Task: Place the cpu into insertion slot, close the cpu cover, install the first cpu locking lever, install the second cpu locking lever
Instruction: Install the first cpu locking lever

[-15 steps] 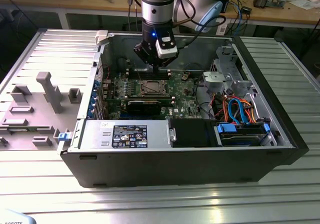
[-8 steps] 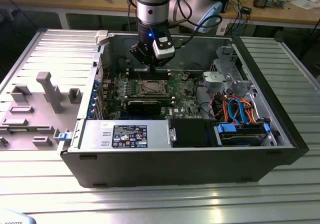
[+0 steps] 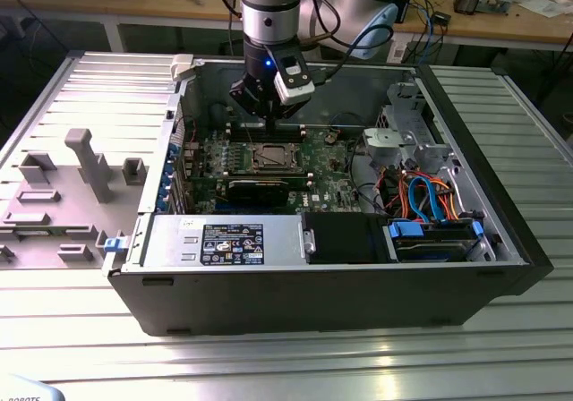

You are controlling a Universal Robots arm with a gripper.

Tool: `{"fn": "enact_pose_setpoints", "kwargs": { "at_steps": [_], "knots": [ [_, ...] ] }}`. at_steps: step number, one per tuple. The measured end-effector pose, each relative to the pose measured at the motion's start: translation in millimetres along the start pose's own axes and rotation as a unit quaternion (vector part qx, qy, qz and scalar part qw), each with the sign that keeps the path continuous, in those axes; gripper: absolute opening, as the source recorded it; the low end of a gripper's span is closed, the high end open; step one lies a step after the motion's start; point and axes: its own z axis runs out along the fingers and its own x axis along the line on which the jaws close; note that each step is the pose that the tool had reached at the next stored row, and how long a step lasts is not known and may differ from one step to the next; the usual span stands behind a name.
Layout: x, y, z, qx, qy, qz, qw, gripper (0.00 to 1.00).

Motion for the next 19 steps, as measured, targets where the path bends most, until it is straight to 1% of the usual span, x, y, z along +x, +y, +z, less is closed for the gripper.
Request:
{"fn": "enact_pose_setpoints", "kwargs": {
  "at_steps": [6, 8, 12, 13, 15, 17, 18, 19],
  "knots": [
    [0.2, 0.0, 0.0, 0.0000, 0.0000, -0.001, 1.00000, 0.11],
    [3.1, -0.4, -0.1, -0.0001, 0.0001, -0.003, 1.00000, 0.11],
    [8.6, -0.9, 0.1, -0.0005, 0.0002, -0.014, 0.99991, 0.11],
    [12.6, -1.4, -0.1, -0.0005, 0.0001, -0.014, 0.99990, 0.11],
    [16.0, -1.7, -0.2, -0.0007, -0.0002, -0.014, 0.99990, 0.11],
    [22.2, -2.4, -0.4, -0.0009, -0.0007, -0.014, 0.99990, 0.11],
    [29.2, -3.1, -0.7, -0.0010, -0.0014, -0.014, 0.99990, 0.11],
    [33.7, -3.6, -0.9, -0.0010, -0.0019, -0.014, 0.99990, 0.11]
  ]
}}
